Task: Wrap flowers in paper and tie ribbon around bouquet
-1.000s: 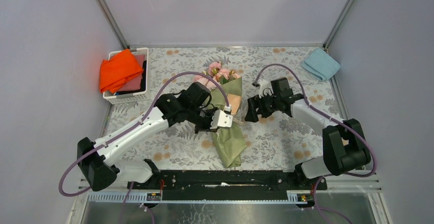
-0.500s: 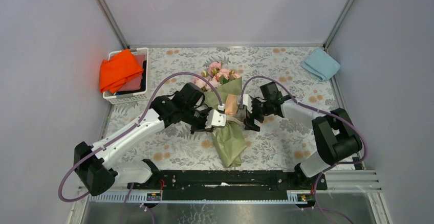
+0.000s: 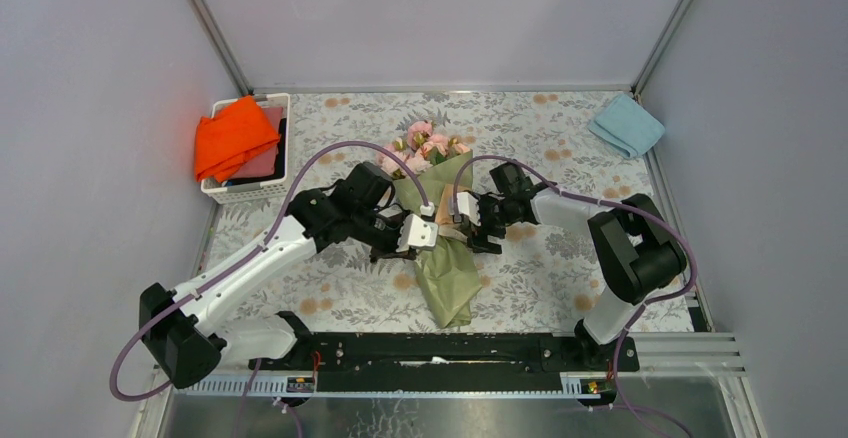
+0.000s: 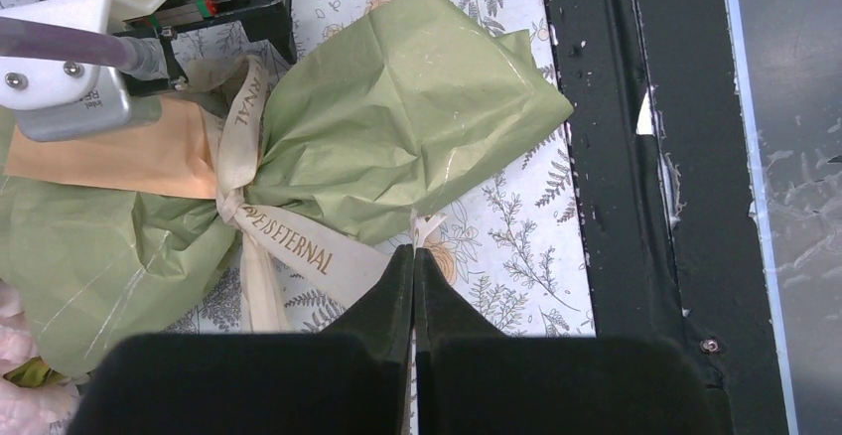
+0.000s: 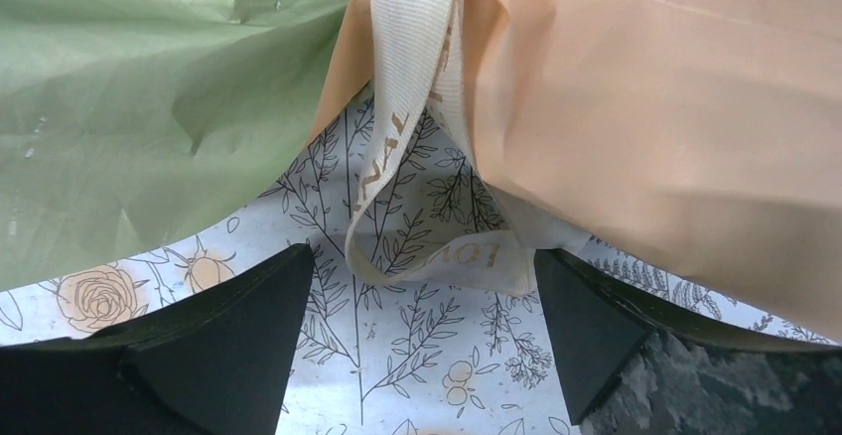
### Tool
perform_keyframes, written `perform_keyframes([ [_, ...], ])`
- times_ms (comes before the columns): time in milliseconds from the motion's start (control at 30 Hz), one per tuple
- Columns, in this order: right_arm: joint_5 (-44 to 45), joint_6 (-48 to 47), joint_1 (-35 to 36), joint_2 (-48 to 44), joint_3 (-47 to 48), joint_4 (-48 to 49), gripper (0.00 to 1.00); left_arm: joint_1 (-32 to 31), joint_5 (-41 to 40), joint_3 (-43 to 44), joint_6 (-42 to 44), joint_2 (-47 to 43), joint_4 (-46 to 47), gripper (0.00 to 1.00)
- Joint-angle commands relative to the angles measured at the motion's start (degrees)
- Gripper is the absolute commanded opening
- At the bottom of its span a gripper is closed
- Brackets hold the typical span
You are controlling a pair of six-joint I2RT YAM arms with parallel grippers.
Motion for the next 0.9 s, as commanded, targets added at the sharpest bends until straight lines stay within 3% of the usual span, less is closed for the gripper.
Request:
perform_keyframes([
  [0, 2.5, -2.7, 0.3, -0.5, 0.0, 0.8, 0.92, 0.6, 2.0, 0.7, 1.0, -0.9, -0.4, 0.0],
  [367, 1.1, -3.0, -1.2, -6.3, 0.7, -4.2, 1.0, 1.0, 1.1, -0.1, 1.3, -1.4, -0.4, 0.0],
  [533, 0.3, -0.6, -1.2, -0.8, 2.9, -0.5, 1.0, 1.1, 1.4, -0.9, 1.4, -1.8, 0.2, 0.0],
  [800, 0.8, -0.8, -0.5, 5.6, 8.6, -3.5, 1.0, 1.5, 1.4, -2.2, 1.0, -2.2, 1.3, 0.0],
  [867, -0.8, -2.8, -0.5, 5.3, 8.9, -5.4, 0.94, 1.4, 1.5, -2.5, 1.3, -2.1, 1.4, 0.0],
])
